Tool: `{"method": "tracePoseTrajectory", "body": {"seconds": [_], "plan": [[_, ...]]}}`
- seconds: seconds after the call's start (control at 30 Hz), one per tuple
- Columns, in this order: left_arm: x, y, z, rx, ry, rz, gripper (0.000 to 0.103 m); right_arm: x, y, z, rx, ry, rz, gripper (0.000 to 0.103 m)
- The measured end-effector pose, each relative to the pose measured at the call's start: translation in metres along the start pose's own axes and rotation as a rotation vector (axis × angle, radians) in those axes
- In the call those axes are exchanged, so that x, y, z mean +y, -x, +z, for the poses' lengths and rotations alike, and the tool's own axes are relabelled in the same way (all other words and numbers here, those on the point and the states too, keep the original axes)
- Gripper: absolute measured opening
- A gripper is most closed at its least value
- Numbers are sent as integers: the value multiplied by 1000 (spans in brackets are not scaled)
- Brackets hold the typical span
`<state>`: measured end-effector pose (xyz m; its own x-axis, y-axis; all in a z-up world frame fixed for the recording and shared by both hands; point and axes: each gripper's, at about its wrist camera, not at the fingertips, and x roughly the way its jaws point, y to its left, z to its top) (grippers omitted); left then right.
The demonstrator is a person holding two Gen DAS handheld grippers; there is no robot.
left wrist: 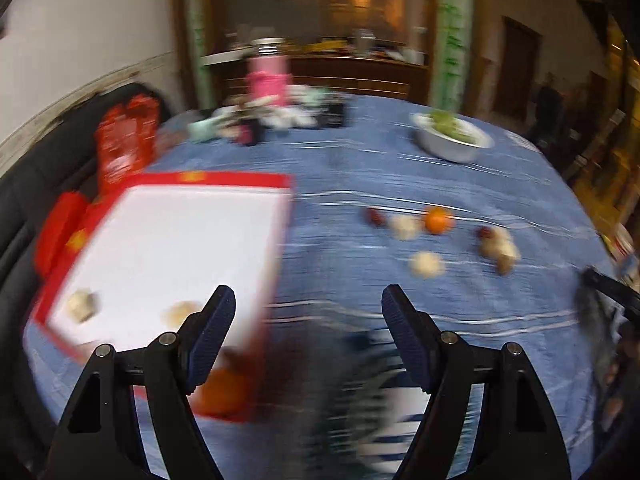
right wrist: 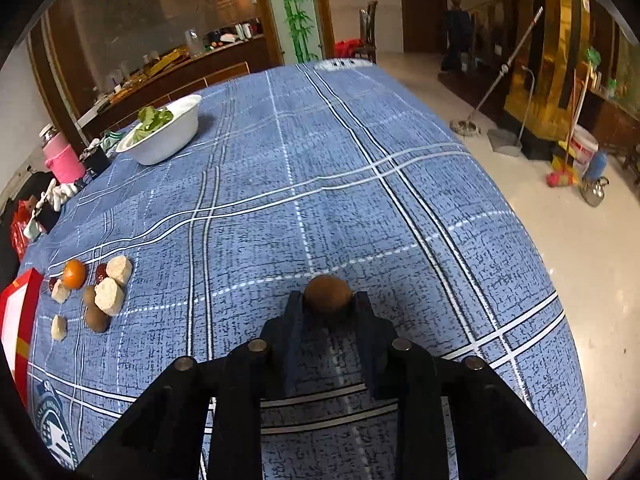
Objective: Organize fruits
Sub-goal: 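Grasp a brown round fruit with the right tool while the left grasps another, then hold both brown round fruits above the table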
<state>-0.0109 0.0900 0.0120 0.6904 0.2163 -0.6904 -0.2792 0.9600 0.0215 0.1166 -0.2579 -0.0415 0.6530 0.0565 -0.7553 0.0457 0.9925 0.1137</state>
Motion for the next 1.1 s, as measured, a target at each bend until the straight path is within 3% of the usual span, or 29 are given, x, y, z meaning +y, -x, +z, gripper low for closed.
{"method": "tracePoseTrajectory", "body": {"seconds": [0.17, 0.27, 0.43, 0.47, 0.5, 0.53, 0.6, 0.87, 1.1], "plan": [[-99, -28, 5, 45, -175, -157, 76, -1, 23, -4, -129, -20, 74, 26], [-143, -49, 6, 86, -247, -176, 75, -4, 21, -2, -138, -26, 98, 26], [-165, -75, 17, 119, -213, -187, 74, -3, 18, 0, -133, -24, 139, 26], [-168, -80, 18, 130, -206, -185, 65, -1, 17, 0, -133, -21, 146, 26], [-170, -86, 17, 147, -206, -186, 46, 1, 18, 0, -132, -19, 152, 26], [-171, -94, 17, 178, -204, -192, 37, 2, 17, 1, -132, -19, 157, 26], [-169, -95, 20, 156, -191, -166, 18, 3, 18, 1, -135, -20, 166, 26], [-136, -56, 7, 92, -146, -190, 18, 5, 21, 0, -154, -12, 166, 26], [-73, -21, -9, -6, -91, -109, 18, 25, 24, -5, -150, 73, 115, 26]]}}
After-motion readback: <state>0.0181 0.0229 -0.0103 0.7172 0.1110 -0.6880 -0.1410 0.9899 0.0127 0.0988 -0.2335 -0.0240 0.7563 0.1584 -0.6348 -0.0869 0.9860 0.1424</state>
